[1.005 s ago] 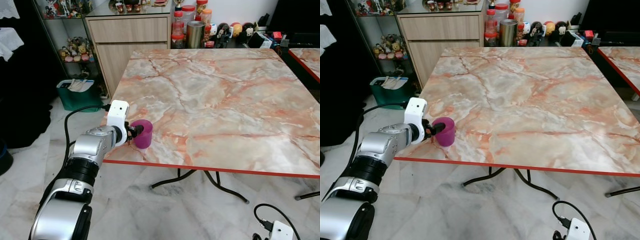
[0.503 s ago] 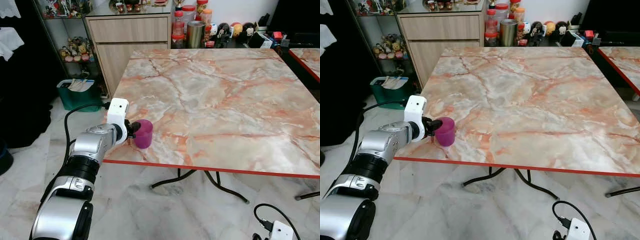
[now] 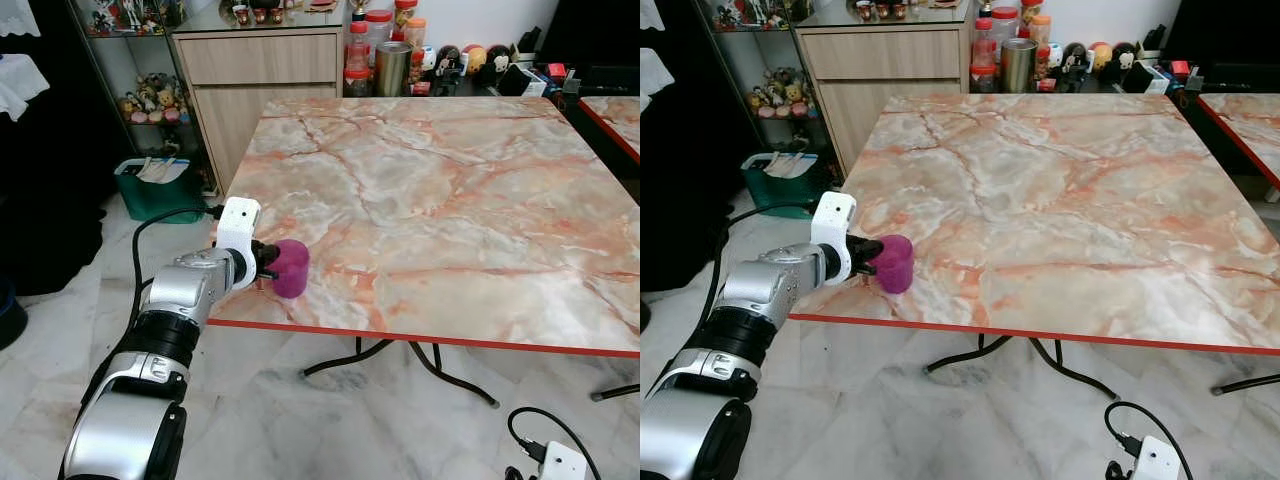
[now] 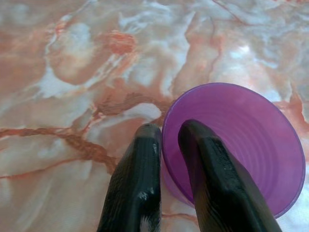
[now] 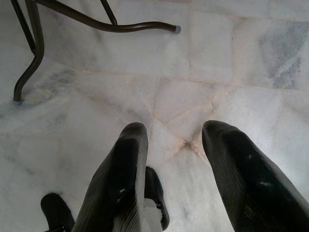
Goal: Setting the table
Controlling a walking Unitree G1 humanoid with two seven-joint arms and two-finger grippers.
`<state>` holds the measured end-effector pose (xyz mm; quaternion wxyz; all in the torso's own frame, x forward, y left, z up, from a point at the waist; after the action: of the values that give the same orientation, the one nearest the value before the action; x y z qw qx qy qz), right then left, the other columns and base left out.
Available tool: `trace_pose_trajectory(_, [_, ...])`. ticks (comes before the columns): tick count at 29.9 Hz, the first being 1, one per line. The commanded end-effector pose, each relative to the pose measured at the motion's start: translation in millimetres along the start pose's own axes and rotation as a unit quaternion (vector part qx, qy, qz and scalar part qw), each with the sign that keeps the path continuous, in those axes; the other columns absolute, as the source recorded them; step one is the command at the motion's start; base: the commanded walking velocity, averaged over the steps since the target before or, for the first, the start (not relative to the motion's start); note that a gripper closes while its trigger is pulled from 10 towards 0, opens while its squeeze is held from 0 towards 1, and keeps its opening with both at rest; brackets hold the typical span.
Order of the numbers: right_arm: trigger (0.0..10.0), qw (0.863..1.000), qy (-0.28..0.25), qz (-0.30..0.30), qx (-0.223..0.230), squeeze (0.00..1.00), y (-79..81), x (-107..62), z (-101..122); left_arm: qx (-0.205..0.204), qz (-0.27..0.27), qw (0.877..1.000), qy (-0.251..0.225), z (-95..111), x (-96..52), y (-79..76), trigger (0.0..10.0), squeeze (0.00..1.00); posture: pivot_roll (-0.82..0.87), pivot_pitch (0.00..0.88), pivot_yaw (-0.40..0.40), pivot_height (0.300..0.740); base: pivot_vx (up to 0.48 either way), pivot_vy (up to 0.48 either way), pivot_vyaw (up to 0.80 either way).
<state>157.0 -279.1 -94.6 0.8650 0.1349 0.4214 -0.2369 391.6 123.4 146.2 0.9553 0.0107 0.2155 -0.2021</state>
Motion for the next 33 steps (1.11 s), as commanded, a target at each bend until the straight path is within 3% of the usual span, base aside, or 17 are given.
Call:
trace_pose_trajectory(1, [10.0,1.0,-0.002,0.003,0.002,0.0,1.5,0.4,2,0.015,-0.003,1.0,0.006,1,-1.0,-0.1,10.0,0.0,0.09,0.025,0.048,0.74,0.0,0.0,0.0])
trace_pose_trajectory(8, [10.0,1.0,-0.002,0.003,0.002,0.0,1.3,0.4,2,0.019,-0.005,1.0,0.009,-1,-1.0,-1.2,10.0,0.0,0.09,0.025,0.048,0.74,0.0,0.0,0.0])
trace_pose_trajectory(9, [10.0,1.0,-0.002,0.003,0.002,0.0,1.3,0.4,2,0.017,0.004,1.0,0.005,1,-1.3,1.2,3.0,0.0,0.09,0.025,0.048,0.74,0.0,0.0,0.0])
trace_pose_trajectory(10, [10.0,1.0,-0.003,0.003,0.002,0.0,1.3,0.4,2,0.015,0.008,1.0,0.003,1,-1.4,2.2,3.0,0.0,0.09,0.025,0.048,0.74,0.0,0.0,0.0])
trace_pose_trajectory(11, [10.0,1.0,-0.003,0.003,0.002,0.0,1.2,0.4,2,0.016,0.011,1.0,-0.001,3,-1.7,3.4,0.0,0.0,0.09,0.024,0.047,0.74,0.0,0.0,0.0])
trace_pose_trajectory(25, [10.0,1.0,-0.003,0.003,0.0,0.0,0.3,0.2,1,0.009,0.027,0.999,-0.019,6,-3.4,7.6,0.0,0.0,0.08,0.006,0.04,0.74,0.0,0.0,0.0])
trace_pose_trajectory(27, [10.0,1.0,-0.003,0.002,0.0,0.0,-0.2,0.0,1,0.003,0.032,0.999,-0.035,8,-4.5,9.2,0.0,0.0,0.08,0.002,0.038,0.74,0.0,0.0,0.0])
trace_pose_trajectory(30, [10.0,1.0,-0.004,0.001,0.002,0.0,-0.8,-0.2,1,-0.016,0.044,0.994,-0.097,22,-8.2,11.8,0.0,0.0,0.08,0.0,0.035,0.74,0.0,0.0,0.0])
trace_pose_trajectory(31, [10.0,1.0,-0.005,0.0,0.003,0.0,-1.1,-0.2,1,-0.027,0.046,0.992,-0.111,25,-9.2,12.0,1.6,0.0,0.08,0.0,0.034,0.74,0.0,0.0,0.0])
trace_pose_trajectory(32, [10.0,1.0,-0.004,0.0,0.003,0.0,-1.4,-0.3,1,-0.041,0.06,0.985,-0.157,36,-13.1,14.2,3.3,0.0,0.08,0.0,0.032,0.74,0.0,0.0,0.0])
trace_pose_trajectory(33, [10.0,1.0,-0.004,-0.001,0.003,0.0,-2.1,-0.5,0,-0.072,0.073,0.972,-0.211,49,-19.4,16.9,10.0,0.0,0.07,0.0,0.029,0.74,0.0,0.0,0.0])
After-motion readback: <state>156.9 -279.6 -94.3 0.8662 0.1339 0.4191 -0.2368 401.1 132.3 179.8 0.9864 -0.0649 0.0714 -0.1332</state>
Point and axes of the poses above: a point about 5 cm out from each wrist's last joint towards the gripper, its own x axis pointing out of the wrist towards the gripper, its own z axis along the axis of the wrist's last joint, y = z × x, the point moved 2 cm from there along x, pointing out of the wrist towards the gripper, and after that the axes turned 1 degree about x, right-handed, at the moved point
